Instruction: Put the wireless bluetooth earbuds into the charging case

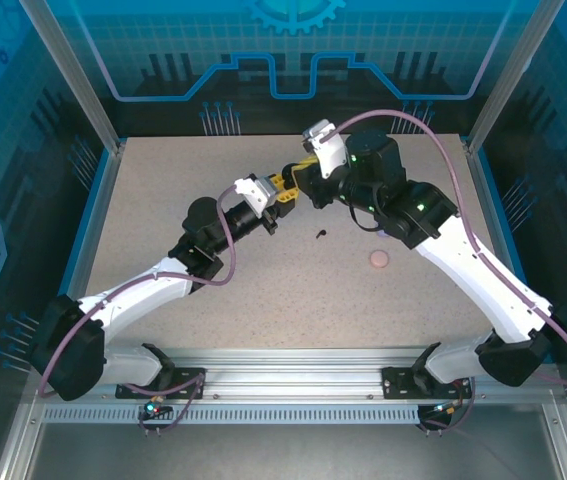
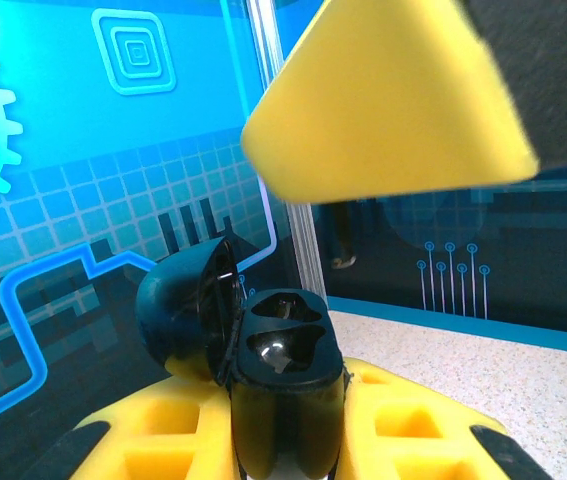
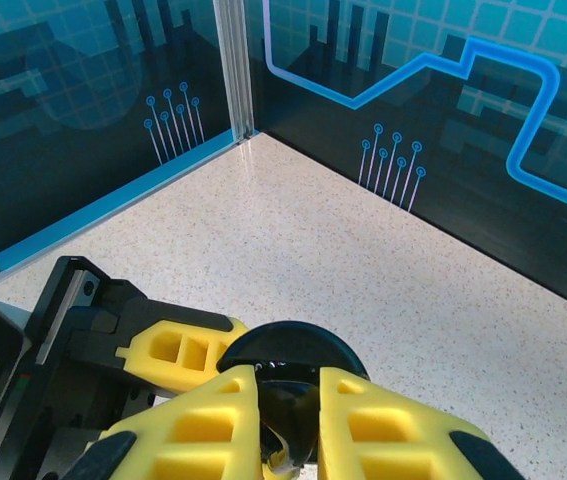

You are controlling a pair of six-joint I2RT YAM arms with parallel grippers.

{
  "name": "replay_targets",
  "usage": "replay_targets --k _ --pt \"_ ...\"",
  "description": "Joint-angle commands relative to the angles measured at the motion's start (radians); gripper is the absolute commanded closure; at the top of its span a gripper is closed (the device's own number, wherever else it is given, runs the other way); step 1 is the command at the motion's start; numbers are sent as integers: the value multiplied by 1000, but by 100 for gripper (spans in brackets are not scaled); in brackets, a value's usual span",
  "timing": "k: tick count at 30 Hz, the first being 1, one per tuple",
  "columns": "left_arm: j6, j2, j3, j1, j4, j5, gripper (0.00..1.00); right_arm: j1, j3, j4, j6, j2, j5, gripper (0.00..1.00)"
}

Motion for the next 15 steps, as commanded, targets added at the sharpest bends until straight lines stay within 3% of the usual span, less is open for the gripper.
replay_targets --k 1,15 --pt "7 8 38 -9 6 3 100 15 5 20 10 15 10 84" --pt "10 5 43 -11 -1 -1 100 14 0 -2 16 44 28 85"
